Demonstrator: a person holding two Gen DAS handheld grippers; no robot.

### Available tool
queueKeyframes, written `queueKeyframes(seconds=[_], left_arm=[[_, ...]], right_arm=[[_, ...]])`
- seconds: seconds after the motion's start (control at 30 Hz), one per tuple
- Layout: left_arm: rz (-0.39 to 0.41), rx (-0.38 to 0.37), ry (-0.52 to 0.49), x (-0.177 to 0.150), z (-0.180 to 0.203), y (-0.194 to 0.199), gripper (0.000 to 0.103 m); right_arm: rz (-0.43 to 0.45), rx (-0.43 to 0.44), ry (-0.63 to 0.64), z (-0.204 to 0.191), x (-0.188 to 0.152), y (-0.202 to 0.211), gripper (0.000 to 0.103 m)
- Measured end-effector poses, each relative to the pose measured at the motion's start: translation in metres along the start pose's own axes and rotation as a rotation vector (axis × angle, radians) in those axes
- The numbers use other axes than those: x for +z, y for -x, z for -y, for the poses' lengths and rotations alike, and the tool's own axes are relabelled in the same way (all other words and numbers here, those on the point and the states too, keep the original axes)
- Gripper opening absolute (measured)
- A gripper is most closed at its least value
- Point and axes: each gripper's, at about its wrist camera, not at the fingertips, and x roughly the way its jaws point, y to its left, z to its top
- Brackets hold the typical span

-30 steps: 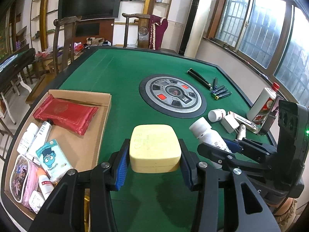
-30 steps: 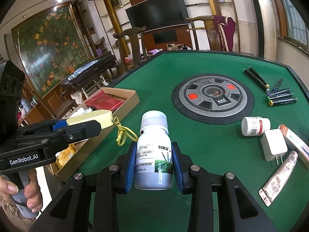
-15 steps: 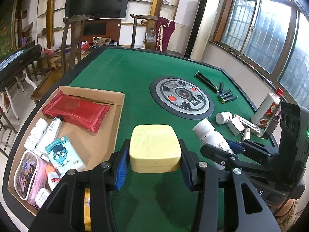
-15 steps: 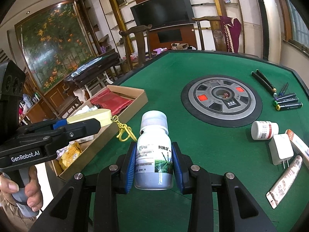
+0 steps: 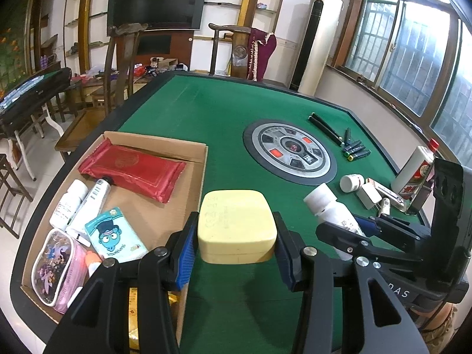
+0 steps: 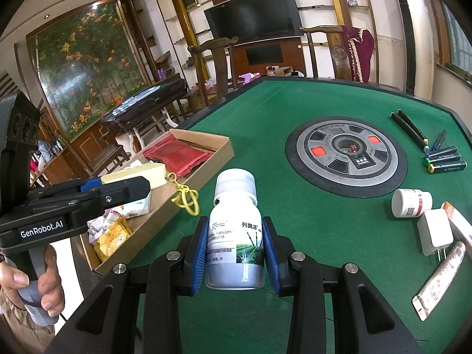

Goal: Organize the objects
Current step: 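Carry the soap box with the left gripper while the right carries the green-label bottle toward the tray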

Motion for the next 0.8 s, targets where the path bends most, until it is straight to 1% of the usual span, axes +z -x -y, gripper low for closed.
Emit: queueKeyframes(seconds=[0.37, 0.8], left_arm=[[0.004, 0.037, 0.020, -0.002, -0.018, 0.007, 0.046], [0.019, 0.068, 0.016, 0.001, -0.029, 0.013, 0.046]], right_arm=[[-0.003, 0.009, 0.013, -0.008, 0.001, -0.004, 0.037], [-0.008, 0.010, 0.033, -0.018, 0.005, -0.007, 0.037]])
